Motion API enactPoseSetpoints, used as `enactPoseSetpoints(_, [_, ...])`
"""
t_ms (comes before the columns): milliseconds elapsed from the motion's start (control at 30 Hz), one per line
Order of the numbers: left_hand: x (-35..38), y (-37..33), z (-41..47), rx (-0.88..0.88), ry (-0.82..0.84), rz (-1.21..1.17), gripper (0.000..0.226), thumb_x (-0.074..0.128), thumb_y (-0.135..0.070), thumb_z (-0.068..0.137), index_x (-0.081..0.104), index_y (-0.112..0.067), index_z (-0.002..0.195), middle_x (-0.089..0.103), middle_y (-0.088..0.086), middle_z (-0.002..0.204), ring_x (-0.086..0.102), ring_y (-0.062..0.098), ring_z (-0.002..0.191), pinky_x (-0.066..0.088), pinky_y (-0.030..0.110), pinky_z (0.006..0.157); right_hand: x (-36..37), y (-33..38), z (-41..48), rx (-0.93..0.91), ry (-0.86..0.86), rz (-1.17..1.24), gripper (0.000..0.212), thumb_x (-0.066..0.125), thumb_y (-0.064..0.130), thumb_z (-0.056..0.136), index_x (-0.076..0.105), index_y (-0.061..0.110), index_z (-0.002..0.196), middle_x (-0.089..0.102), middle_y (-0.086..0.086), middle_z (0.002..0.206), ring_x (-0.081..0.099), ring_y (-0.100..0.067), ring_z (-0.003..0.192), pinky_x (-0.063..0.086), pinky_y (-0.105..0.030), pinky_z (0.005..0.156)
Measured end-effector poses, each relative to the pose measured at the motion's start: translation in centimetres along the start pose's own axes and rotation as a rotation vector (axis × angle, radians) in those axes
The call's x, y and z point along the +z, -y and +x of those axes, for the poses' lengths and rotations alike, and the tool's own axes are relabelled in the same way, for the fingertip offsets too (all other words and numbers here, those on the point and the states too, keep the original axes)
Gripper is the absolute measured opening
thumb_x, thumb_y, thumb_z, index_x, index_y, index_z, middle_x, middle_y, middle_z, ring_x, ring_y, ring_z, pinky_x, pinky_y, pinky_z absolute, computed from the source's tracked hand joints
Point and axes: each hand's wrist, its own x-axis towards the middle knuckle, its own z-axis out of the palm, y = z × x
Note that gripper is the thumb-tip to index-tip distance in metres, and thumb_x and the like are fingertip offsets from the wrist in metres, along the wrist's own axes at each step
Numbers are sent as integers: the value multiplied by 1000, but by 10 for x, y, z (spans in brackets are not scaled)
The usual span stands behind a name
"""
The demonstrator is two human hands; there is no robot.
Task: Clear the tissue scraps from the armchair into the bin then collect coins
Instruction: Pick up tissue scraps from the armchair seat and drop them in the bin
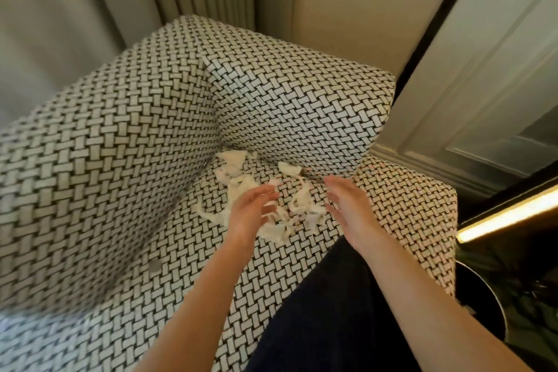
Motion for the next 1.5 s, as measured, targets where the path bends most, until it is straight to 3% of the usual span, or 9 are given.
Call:
enactPoseSetpoints(167, [-34,19,1,-96,-124,-35,16,52,-15,93,66,-20,101,68,2,107,62,21,100,45,39,98,27,-35,24,-38,56,-387,33,53,18,94,56,34,123,33,0,147,31,-21,136,28,-33,105])
enactPoseSetpoints(300, [-45,32,-2,-152,-172,-49,14,59,-16,89,67,-19,99,67,2,109,61,18,97,45,38,98,37,-47,39,14,82,-809,43,34,39,100,31,40,143,3,-14,158,-1,-32,146,9,-51,117])
enactPoseSetpoints(500, [-52,48,-4,-170,-211,9,15,60,-20,89,67,-22,102,66,-2,108,63,15,97,47,34,91,40,-74,53,-34,199,-1298,50,28,41,100,27,27,148,20,-9,156,4,-26,146,2,-56,115])
enactPoseSetpoints(667, [-46,50,-2,-125,-224,53,16,61,-20,88,67,-20,103,63,-5,109,61,11,94,46,26,84,36,-79,49,-202,67,-1124,23,53,14,90,63,9,111,59,-7,115,53,-24,110,43,-29,91])
enactPoseSetpoints(867, [-28,52,7,68,-161,310,18,56,-12,91,65,-21,105,64,-4,109,59,12,102,44,14,76,35,-71,44,-117,1,-1070,13,62,10,88,71,9,96,68,-6,93,61,-16,83,46,-19,64])
enactPoseSetpoints(967, [-23,52,13,249,-146,638,36,56,-4,87,59,-20,119,56,-6,126,48,13,116,38,18,95,31,-68,44,-152,-32,-955,11,63,11,87,71,10,95,69,-4,92,56,-11,77,33,-11,52])
enactPoseSetpoints(1200, [-16,34,44,450,193,1539,87,56,0,80,11,-25,150,-5,-6,158,-14,23,144,-9,39,115,30,-58,39,-160,-204,-669,15,65,9,86,68,9,101,67,-3,97,58,-12,84,44,-21,71])
enactPoseSetpoints(1300, [-13,34,56,484,313,1737,86,62,-8,82,11,-21,150,2,-4,158,-16,24,144,-15,41,111,28,-56,39,-126,-232,-588,18,66,11,85,67,8,103,66,-2,96,57,-13,85,47,-25,75])
enactPoseSetpoints(1500, [-17,44,55,654,267,1811,48,59,-4,85,54,-23,129,42,-6,144,5,27,145,-5,43,116,23,-50,38,9,-215,-326,25,67,13,84,65,11,110,66,-2,100,60,-16,91,45,-27,73])
